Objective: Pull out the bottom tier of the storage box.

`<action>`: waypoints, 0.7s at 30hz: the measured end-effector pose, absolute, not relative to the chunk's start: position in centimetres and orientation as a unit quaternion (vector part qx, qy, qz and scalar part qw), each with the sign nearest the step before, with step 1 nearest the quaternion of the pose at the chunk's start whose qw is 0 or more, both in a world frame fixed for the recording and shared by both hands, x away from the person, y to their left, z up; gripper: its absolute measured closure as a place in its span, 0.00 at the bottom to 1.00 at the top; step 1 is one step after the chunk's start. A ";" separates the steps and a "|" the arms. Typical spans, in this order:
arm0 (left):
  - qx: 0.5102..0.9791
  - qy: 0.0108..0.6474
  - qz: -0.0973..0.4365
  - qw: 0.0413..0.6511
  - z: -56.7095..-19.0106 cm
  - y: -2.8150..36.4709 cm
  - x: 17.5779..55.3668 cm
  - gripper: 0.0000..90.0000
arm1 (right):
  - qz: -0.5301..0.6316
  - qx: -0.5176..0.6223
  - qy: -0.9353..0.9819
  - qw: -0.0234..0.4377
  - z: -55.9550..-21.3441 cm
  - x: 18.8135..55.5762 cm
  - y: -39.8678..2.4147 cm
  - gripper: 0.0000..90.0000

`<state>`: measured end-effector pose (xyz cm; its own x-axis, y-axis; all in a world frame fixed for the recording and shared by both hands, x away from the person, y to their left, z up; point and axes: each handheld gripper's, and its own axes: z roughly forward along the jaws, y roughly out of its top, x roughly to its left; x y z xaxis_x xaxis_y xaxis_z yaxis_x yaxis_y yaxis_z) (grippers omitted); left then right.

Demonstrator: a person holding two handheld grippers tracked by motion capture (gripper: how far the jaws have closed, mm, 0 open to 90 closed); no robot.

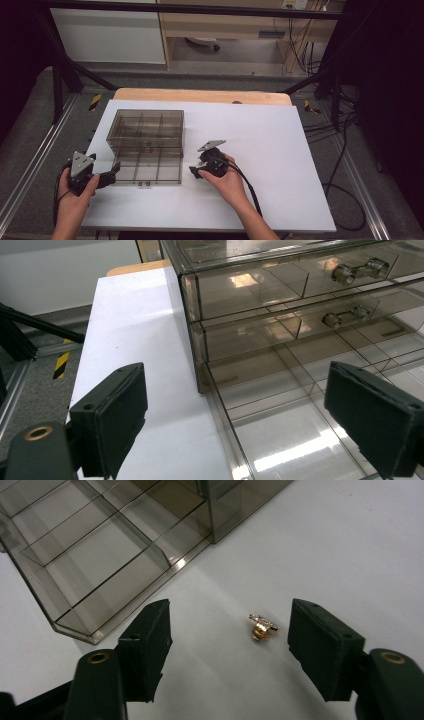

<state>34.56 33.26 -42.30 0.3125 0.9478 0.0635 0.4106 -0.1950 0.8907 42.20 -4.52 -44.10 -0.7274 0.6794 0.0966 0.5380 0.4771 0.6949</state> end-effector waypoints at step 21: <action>0.705 0.481 0.327 0.406 -42.4 32.9 34.7 0.12 | 0.346 0.338 0.867 0.121 -44.7 41.9 -4.1 0.52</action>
<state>34.70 32.95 -42.39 0.3234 0.9435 0.0718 0.4124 -0.2089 0.8867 41.95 -4.14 -44.71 -0.7425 0.6695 0.0243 0.5022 0.5323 0.6815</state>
